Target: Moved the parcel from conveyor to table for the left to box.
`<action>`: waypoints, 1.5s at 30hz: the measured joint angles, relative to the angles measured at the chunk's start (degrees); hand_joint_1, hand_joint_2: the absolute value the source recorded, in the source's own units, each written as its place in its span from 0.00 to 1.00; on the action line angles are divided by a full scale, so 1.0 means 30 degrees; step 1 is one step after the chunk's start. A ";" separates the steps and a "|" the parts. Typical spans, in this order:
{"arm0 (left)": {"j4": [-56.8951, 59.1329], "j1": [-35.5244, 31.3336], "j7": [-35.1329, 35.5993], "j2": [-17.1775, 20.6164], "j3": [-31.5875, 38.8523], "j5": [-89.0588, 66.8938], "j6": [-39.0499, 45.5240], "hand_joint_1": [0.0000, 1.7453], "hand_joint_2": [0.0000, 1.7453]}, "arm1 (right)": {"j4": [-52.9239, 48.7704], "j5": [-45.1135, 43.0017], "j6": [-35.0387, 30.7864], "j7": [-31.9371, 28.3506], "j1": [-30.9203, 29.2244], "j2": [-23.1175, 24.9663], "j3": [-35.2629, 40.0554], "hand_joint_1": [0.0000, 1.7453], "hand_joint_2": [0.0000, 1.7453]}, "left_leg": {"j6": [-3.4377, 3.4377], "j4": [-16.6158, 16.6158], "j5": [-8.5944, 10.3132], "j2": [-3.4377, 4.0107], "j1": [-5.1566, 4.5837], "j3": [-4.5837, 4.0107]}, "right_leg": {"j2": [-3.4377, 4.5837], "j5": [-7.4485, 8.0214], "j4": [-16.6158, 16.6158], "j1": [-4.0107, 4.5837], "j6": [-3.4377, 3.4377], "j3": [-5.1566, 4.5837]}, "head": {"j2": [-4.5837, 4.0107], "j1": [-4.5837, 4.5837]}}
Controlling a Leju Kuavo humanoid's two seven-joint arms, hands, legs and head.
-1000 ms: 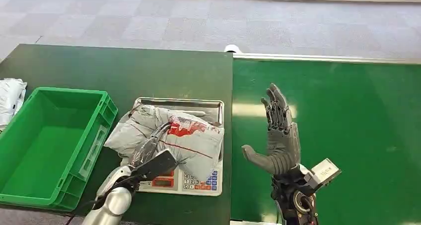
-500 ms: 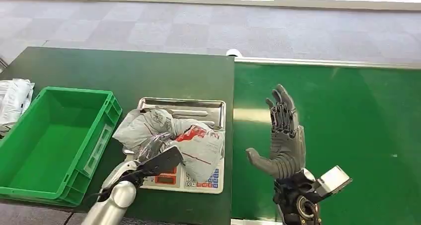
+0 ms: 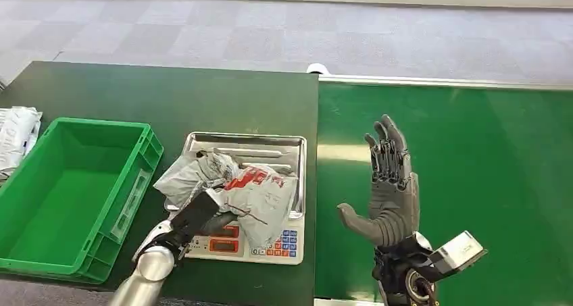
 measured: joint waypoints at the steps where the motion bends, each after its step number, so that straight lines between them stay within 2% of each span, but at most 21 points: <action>1: -0.0159 0.0124 -0.0339 0.0000 0.0122 0.0787 0.0007 0.97 1.00 | 0.0000 -0.0051 -0.0007 0.0014 0.0000 0.0000 0.0000 0.00 1.00 | 0.0000 0.0000 0.0001 0.0002 0.0000 -0.0035 | 0.0003 0.0001 0.0001 0.0000 0.0000 -0.0035 | 0.0000 -0.0007; 5: -0.0831 0.0554 -0.1084 0.0015 0.0510 0.2285 0.0153 0.97 1.00 | 0.0000 -0.0109 0.0000 0.0044 -0.0004 -0.0022 -0.0007 0.00 1.00 | -0.0001 0.0001 0.0001 0.0004 0.0001 -0.0111 | 0.0005 0.0001 0.0001 0.0001 -0.0001 -0.0120 | 0.0000 -0.0007; 13: -0.1377 0.0838 -0.1128 0.0015 0.0830 0.2474 0.0168 0.99 1.00 | 0.0000 -0.0153 0.0007 0.0044 -0.0008 -0.0036 -0.0007 0.00 1.00 | -0.0001 0.0000 0.0001 0.0007 0.0002 -0.0169 | 0.0006 0.0001 0.0001 0.0002 -0.0001 -0.0175 | 0.0000 0.0000; 17: -0.1924 0.1142 -0.2091 0.0022 0.0969 0.3597 0.0467 1.00 1.00 | 0.0000 -0.0190 0.0051 0.0044 -0.0006 -0.0066 -0.0007 0.00 1.00 | -0.0001 0.0000 0.0001 0.0018 0.0002 -0.0182 | 0.0012 0.0001 0.0001 0.0002 -0.0001 -0.0190 | 0.0000 0.0001; 22: -0.4527 0.1870 -0.3482 0.0095 0.1610 0.4273 0.2049 1.00 1.00 | 0.0007 -0.0219 0.0066 0.0044 0.0059 -0.0139 -0.0051 0.00 1.00 | -0.0001 0.0000 0.0001 0.0022 0.0003 -0.0207 | 0.0018 0.0001 0.0002 0.0003 -0.0001 -0.0222 | 0.0000 -0.0007; 28: -0.7887 0.2485 -0.3991 0.0153 0.3341 0.2467 0.5943 1.00 1.00 | 0.0007 -0.0131 -0.0182 0.0248 0.0723 -0.0291 -0.0211 0.00 1.00 | -0.0002 0.0000 0.0001 0.0027 0.0005 -0.0230 | 0.0019 0.0000 0.0002 0.0005 -0.0002 -0.0252 | 0.0000 0.0001; 38: -1.0258 0.2965 -0.4851 0.0168 0.5282 0.0928 0.8474 1.00 1.00 | 0.0168 -0.0197 -0.0736 0.0014 0.1884 -0.0583 -0.0597 0.00 1.00 | -0.0001 0.0000 0.0000 0.0036 0.0004 -0.0239 | 0.0024 0.0001 0.0002 0.0004 -0.0002 -0.0262 | 0.0000 0.0001; 41: -1.0346 0.3034 -0.3627 0.0190 0.5485 -0.2127 1.0915 1.00 1.00 | 0.0197 -0.0219 -0.0816 -0.0022 0.1946 -0.0634 -0.0612 0.00 1.00 | -0.0001 0.0000 0.0001 0.0037 0.0004 -0.0238 | 0.0025 0.0001 0.0002 0.0004 -0.0002 -0.0263 | 0.0000 -0.0006; 45: -0.9510 0.2683 0.2499 0.0458 0.6016 -0.9961 1.2852 0.99 1.00 | 0.0291 -0.0204 -0.1202 0.0043 0.1933 -0.0619 -0.0612 0.00 1.00 | -0.0005 0.0000 0.0006 0.0035 0.0005 -0.0235 | 0.0019 0.0001 0.0002 0.0005 -0.0003 -0.0262 | 0.0000 0.0001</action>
